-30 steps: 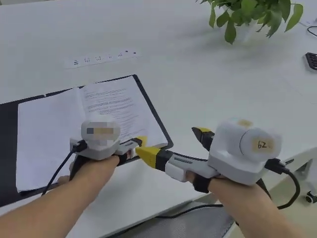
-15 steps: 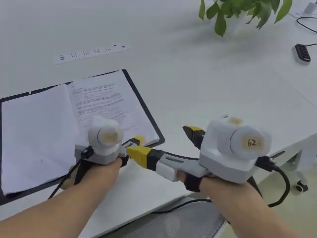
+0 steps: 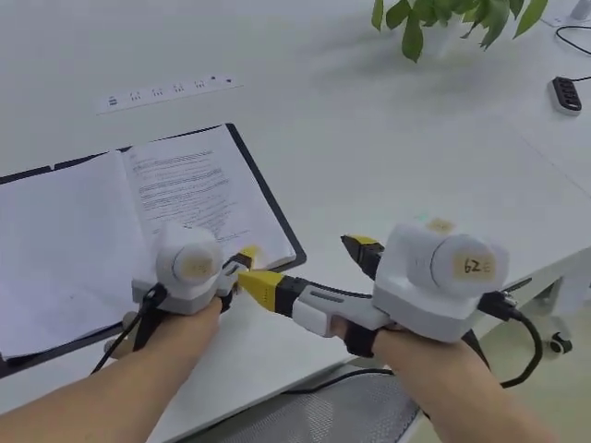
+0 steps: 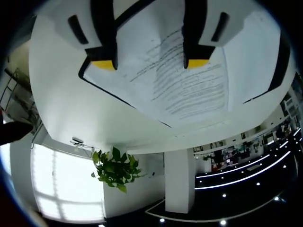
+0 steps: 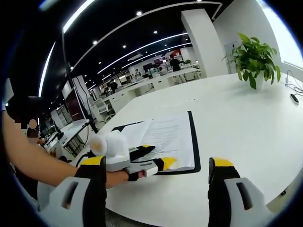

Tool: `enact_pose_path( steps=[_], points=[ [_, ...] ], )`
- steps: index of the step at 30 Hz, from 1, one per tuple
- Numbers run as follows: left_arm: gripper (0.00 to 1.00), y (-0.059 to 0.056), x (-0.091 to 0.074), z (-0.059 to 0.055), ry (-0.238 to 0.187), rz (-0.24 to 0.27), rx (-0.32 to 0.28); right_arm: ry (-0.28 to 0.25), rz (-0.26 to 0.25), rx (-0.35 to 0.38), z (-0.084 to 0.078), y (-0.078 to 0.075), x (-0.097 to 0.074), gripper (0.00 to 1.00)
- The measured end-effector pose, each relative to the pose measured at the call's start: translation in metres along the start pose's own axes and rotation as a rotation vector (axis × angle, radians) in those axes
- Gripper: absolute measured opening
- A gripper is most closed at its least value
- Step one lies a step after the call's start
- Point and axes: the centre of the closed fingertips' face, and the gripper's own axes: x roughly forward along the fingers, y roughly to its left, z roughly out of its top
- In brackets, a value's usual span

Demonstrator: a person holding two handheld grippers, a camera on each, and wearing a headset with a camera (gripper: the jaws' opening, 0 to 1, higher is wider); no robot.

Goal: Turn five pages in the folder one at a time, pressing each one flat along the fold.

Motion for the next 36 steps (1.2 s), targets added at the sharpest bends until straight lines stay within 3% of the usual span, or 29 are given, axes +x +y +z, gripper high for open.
enact_pose_path(
  steps=[4,6,16,19,30,32,36],
  points=[
    [0.48,0.001,0.000,0.000,-0.015,-0.002,-0.004,-0.002,-0.001,0.001,0.001,-0.001,0.000,0.88],
    [0.38,0.004,-0.001,0.000,-0.021,0.001,-0.011,0.002,-0.003,0.001,0.000,-0.002,0.001,0.88],
    [0.26,0.009,0.000,0.001,-0.038,0.003,-0.030,0.027,0.009,-0.004,0.000,-0.008,0.010,0.86],
    [0.15,0.014,-0.001,0.002,-0.042,0.013,-0.045,0.036,0.016,-0.008,0.000,-0.008,0.014,0.85],
    [0.09,0.013,-0.004,0.003,-0.044,0.011,-0.095,0.076,0.053,-0.021,-0.005,-0.008,0.034,0.80],
    [0.08,0.012,-0.005,0.003,-0.041,0.007,-0.103,0.099,0.076,0.030,-0.009,-0.006,0.041,0.77],
    [0.06,0.012,-0.005,0.002,-0.040,0.002,-0.112,0.101,0.087,0.217,-0.011,-0.005,0.053,0.71]
  ],
)
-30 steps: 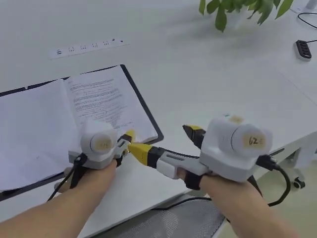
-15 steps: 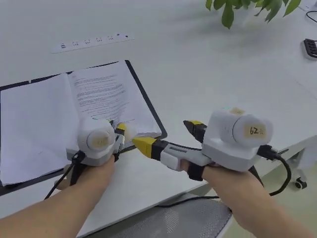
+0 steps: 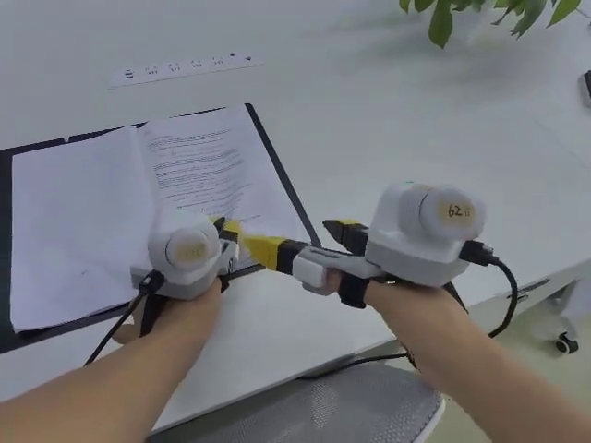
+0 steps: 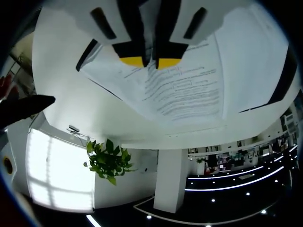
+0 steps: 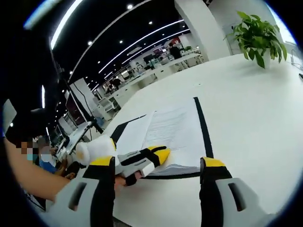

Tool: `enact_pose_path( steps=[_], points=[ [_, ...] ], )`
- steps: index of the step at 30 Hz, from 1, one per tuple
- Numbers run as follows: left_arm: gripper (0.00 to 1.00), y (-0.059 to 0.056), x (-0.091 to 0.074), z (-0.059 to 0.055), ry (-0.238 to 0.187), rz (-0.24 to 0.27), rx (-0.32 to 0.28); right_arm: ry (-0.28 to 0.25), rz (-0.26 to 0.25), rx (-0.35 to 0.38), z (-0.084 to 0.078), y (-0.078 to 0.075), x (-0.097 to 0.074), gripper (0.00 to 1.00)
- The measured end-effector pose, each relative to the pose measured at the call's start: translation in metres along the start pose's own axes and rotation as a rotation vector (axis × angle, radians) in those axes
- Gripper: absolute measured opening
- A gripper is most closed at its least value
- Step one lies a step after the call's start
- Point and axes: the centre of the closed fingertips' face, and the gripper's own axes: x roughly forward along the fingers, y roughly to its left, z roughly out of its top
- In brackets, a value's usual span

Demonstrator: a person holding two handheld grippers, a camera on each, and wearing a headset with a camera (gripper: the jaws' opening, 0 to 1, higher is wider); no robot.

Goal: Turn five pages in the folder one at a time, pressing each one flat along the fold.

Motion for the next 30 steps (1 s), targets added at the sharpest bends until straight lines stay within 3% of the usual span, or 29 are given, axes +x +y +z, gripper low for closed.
enact_pose_path(
  steps=[2,7,18,27,30],
  points=[
    [0.05,0.000,0.000,-0.001,0.001,-0.003,-0.004,0.011,0.012,0.115,-0.004,0.000,0.007,0.68],
    [0.05,0.000,0.000,-0.001,-0.001,-0.006,0.004,0.027,0.014,0.225,-0.013,0.000,0.021,0.60],
    [0.05,0.000,0.002,-0.001,-0.006,-0.008,0.003,0.024,0.029,0.347,-0.021,0.002,0.040,0.55],
    [0.06,0.001,0.002,-0.002,-0.008,-0.010,-0.002,0.029,0.022,0.398,-0.025,-0.002,0.051,0.55],
    [0.06,0.001,0.003,-0.002,-0.009,-0.010,-0.003,0.005,0.015,0.411,-0.021,-0.005,0.053,0.55]
  ],
)
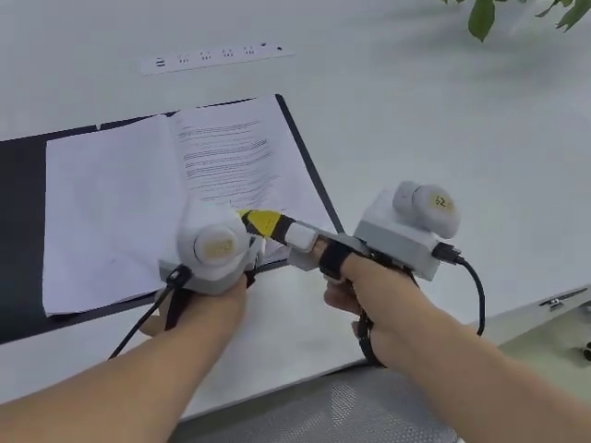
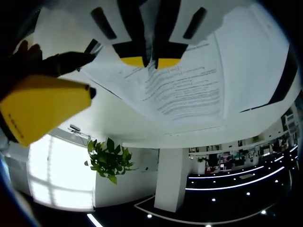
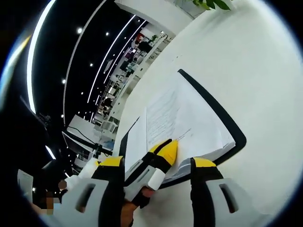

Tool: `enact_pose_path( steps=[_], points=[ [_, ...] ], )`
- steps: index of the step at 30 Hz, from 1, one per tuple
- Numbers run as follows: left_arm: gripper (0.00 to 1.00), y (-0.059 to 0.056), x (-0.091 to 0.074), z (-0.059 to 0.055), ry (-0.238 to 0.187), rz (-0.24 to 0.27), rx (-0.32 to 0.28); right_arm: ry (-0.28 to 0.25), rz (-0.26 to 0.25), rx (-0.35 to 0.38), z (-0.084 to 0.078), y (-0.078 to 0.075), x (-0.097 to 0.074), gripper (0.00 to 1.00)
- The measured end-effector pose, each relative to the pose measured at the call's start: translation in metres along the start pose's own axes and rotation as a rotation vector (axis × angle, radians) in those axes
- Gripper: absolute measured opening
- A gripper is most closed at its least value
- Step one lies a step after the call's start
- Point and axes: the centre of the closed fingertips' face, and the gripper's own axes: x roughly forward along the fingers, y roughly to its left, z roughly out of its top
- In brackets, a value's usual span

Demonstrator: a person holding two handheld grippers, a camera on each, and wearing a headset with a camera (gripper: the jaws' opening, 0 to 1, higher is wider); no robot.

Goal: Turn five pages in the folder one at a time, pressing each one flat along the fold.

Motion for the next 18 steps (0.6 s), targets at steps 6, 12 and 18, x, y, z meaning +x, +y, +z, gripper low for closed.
enact_pose_path(
  steps=[6,12,18],
  points=[
    [0.06,0.000,0.000,0.000,-0.002,0.001,0.000,-0.022,-0.049,0.045,0.003,-0.015,0.006,0.43],
    [0.06,0.000,0.001,0.000,-0.001,0.000,-0.001,-0.048,-0.146,0.068,0.005,-0.036,0.007,0.16],
    [0.06,0.001,0.001,0.000,0.006,-0.001,-0.006,-0.074,-0.199,0.086,0.007,-0.049,0.008,0.00]
  ],
)
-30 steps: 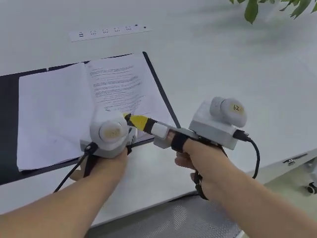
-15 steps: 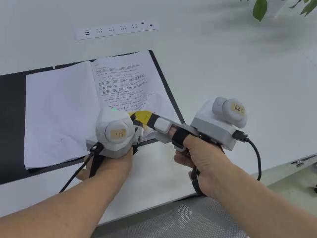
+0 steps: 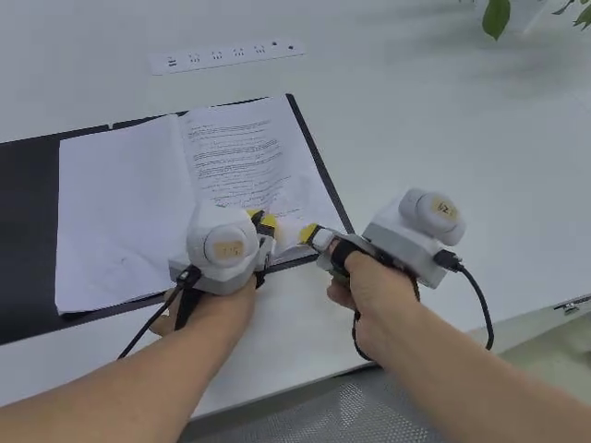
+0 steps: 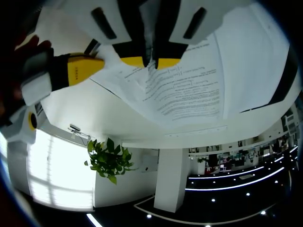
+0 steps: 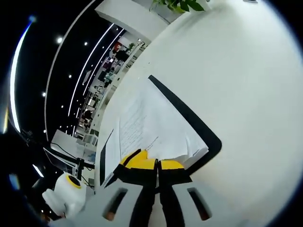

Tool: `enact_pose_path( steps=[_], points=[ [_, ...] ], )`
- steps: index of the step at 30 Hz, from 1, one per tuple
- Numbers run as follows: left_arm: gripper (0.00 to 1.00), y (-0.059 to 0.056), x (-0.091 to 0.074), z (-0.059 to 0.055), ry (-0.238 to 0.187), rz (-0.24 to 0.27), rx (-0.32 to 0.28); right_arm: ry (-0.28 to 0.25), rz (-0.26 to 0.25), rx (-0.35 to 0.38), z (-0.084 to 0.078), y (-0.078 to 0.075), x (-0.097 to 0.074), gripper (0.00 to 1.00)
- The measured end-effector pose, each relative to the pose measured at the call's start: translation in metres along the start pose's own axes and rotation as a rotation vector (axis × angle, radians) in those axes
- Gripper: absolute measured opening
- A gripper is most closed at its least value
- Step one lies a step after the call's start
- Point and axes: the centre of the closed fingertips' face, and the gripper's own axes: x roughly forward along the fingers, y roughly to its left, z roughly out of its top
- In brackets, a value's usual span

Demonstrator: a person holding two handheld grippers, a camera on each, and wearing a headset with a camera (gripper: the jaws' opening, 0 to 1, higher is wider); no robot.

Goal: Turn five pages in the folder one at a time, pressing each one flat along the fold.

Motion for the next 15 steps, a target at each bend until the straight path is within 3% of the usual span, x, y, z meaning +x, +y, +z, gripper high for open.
enact_pose_path(
  steps=[6,10,12,15],
  points=[
    [0.09,-0.001,0.000,0.002,0.009,-0.021,-0.043,-0.015,0.018,-0.037,0.002,0.004,-0.005,0.00],
    [0.19,-0.008,-0.004,0.005,0.044,-0.071,-0.073,-0.026,0.047,-0.051,0.005,0.012,-0.009,0.00],
    [0.25,-0.004,-0.011,0.007,0.055,-0.056,-0.121,-0.037,0.064,-0.074,0.007,0.018,-0.012,0.00],
    [0.23,0.003,-0.026,0.015,0.043,-0.058,-0.096,-0.052,0.093,-0.091,0.010,0.027,-0.017,0.00]
  ],
)
